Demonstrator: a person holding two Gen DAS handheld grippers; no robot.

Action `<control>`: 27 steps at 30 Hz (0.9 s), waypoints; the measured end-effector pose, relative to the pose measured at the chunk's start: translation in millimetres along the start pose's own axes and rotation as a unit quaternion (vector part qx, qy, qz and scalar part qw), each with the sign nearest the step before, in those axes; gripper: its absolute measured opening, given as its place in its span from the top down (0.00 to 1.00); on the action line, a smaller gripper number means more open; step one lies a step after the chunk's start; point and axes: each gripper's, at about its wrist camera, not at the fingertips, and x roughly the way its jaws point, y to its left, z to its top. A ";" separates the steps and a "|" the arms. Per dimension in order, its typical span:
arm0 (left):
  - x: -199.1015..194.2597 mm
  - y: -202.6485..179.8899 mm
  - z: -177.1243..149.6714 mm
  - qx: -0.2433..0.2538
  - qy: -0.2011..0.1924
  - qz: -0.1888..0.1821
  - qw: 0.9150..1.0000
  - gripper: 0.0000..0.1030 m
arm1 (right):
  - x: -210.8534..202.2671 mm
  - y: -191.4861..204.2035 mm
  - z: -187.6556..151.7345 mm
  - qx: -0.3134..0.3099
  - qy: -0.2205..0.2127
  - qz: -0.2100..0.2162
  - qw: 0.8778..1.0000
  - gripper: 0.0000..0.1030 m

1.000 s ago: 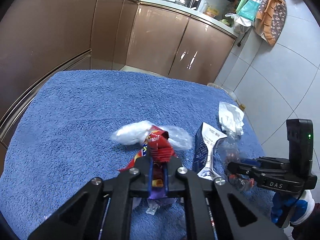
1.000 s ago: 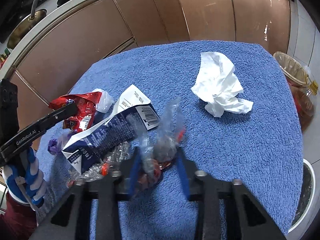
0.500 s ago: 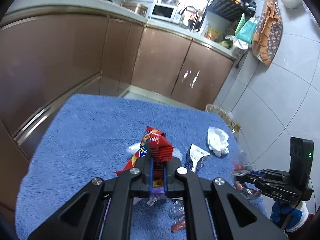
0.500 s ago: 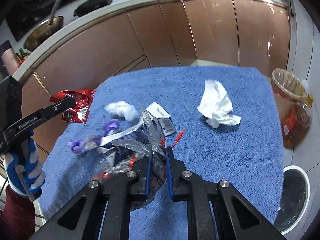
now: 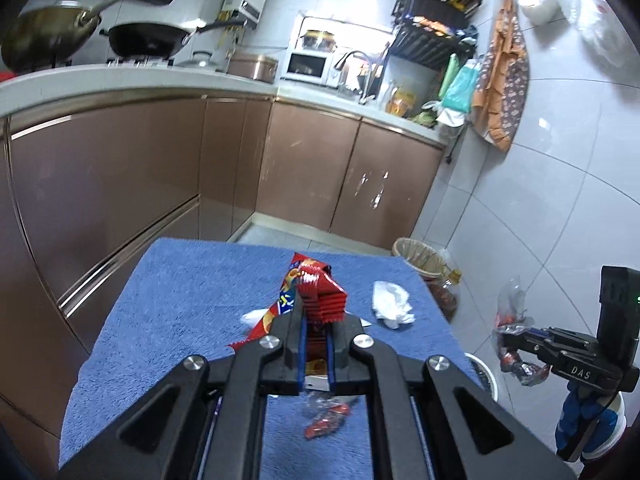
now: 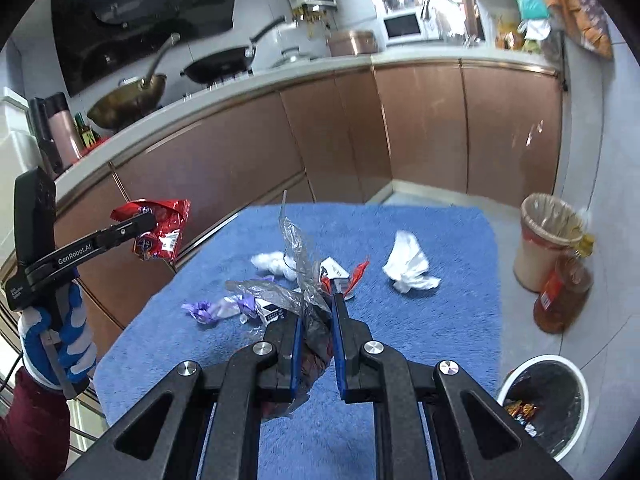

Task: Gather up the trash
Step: 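Carry both wrappers over the bin and open both grippers to drop them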

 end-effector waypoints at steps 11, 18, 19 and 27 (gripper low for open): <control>-5.5 -93.0 3.8 0.055 -0.001 -0.058 0.997 0.94 | -84.3 -41.9 -12.6 0.033 -0.068 -0.057 0.996 0.88; 38.6 -163.7 -5.3 0.087 0.038 -0.113 0.989 0.94 | -120.5 -88.2 -26.8 0.069 -0.091 -0.118 0.986 0.88; 49.1 -175.9 -8.3 0.092 0.048 -0.122 0.987 0.94 | -123.1 -97.6 -29.2 0.078 -0.092 -0.127 0.985 0.88; 135.4 -260.7 -45.7 0.138 0.134 -0.174 0.966 0.93 | -116.0 -157.8 -51.5 0.123 -0.072 -0.182 0.973 0.88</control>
